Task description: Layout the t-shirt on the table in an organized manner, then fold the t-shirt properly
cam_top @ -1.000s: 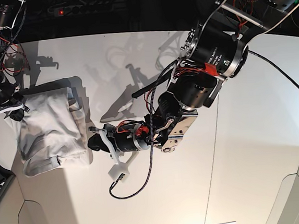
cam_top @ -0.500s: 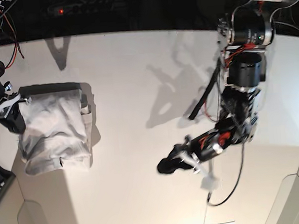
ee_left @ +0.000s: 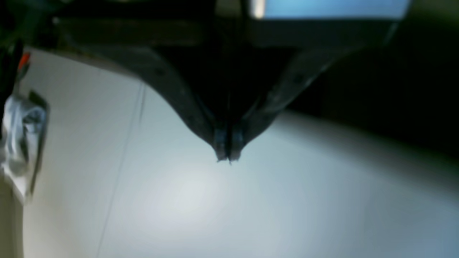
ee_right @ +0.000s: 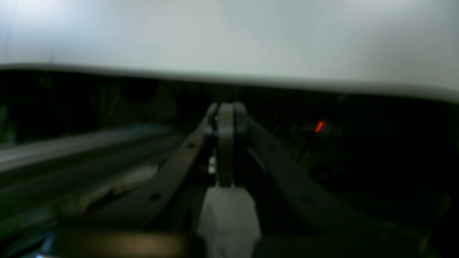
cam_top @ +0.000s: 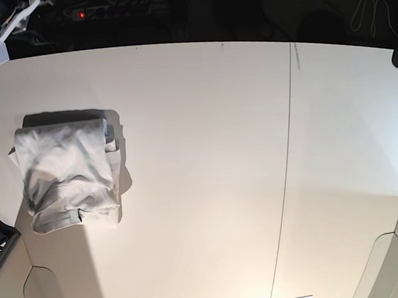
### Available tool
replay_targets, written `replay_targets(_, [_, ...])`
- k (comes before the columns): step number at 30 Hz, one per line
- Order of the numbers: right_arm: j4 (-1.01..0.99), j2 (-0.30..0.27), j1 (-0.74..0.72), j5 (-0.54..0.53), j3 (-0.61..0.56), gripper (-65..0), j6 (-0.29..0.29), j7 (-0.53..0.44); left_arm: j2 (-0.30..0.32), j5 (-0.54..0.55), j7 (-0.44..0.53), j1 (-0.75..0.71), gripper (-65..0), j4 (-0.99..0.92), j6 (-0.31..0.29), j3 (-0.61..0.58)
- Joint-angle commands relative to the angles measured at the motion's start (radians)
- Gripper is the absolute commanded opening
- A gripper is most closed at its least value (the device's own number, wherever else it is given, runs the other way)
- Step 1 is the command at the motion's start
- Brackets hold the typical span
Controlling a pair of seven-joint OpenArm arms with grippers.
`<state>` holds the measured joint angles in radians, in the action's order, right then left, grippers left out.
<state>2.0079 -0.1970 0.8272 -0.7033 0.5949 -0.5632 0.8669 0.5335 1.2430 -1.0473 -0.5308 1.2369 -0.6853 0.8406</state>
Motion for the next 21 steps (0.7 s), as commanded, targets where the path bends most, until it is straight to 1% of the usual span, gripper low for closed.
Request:
replay_targets(1, [0.013, -0.025, 0.053, -0.027, 0.006, -65.0, -0.009, -0.013, 0.031, 0.056, -0.028, -0.077, -65.0, 0.011, -0.013, 0.021])
replay_targets(3, [0.003, -0.059, 0.125, -0.047, 0.002, -65.0, -0.009, -0.014, 0.040, 0.114, -0.069, -0.220, -65.0, 0.011, -0.013, 0.019])
replay_targets(5, [-0.027, -0.099, 0.182, -0.055, -0.004, -65.0, -0.009, -0.017, 0.040, 0.126, -0.060, -0.348, -65.0, 0.010, -0.013, -0.008])
replay_targets(6, [-0.050, -0.122, 0.204, -0.057, -0.010, -65.0, -0.009, -0.028, 0.041, 0.126, -0.041, -0.403, -65.0, 0.005, -0.013, -0.035])
replay_targets(8, [-0.124, -0.172, 0.234, -0.056, -0.030, -65.0, -0.009, -0.083, 0.041, 0.123, 0.050, -0.488, -65.0, -0.013, -0.013, -0.114])
replay_targets(10, [-0.236, -0.218, 0.235, -0.051, -0.074, -65.0, -0.010, -0.163, 0.045, 0.088, 0.182, -0.521, -65.0, -0.044, -0.013, -0.227])
replay_targets(11, [-0.304, -0.237, 0.224, -0.039, -0.109, -65.0, -0.009, -0.216, 0.049, 0.048, 0.242, -0.518, -65.0, -0.067, -0.013, -0.295])
replay_targets(13, [-0.465, -0.269, 0.177, 0.020, -0.201, -65.0, -0.010, -0.322, 0.051, -0.044, 0.380, -0.486, -65.0, -0.115, -0.013, -0.446])
replay_targets(15, [-0.650, -0.288, 0.095, 0.093, -0.311, -65.0, -0.009, -0.404, 0.045, -0.157, 0.532, -0.417, -65.0, -0.167, -0.013, -0.607])
replay_targets(16, [-0.748, -0.288, 0.044, 0.121, -0.367, -65.0, -0.009, -0.447, 0.035, -0.231, 0.610, -0.368, -65.0, -0.192, -0.013, -0.689])
replay_targets(17, [-0.850, -0.287, -0.011, 0.137, -0.424, -65.0, -0.009, -0.499, 0.022, -0.316, 0.682, -0.312, -65.0, -0.215, -0.013, -0.766])
replay_targets(19, [-1.061, -0.279, -0.131, 0.140, -0.549, -65.0, -0.009, -0.625, -0.027, -0.497, 0.799, -0.194, -65.0, -0.265, -0.013, -0.908])
replay_targets(20, [-1.160, -0.267, -0.197, 0.139, -0.609, -65.0, -0.009, -0.686, -0.056, -0.583, 0.853, -0.137, -65.0, -0.294, -0.013, -0.967])
replay_targets(21, [-1.252, -0.249, -0.263, 0.140, -0.661, -65.0, -0.008, -0.722, -0.089, -0.660, 0.898, -0.080, -65.0, -0.326, -0.013, -1.022])
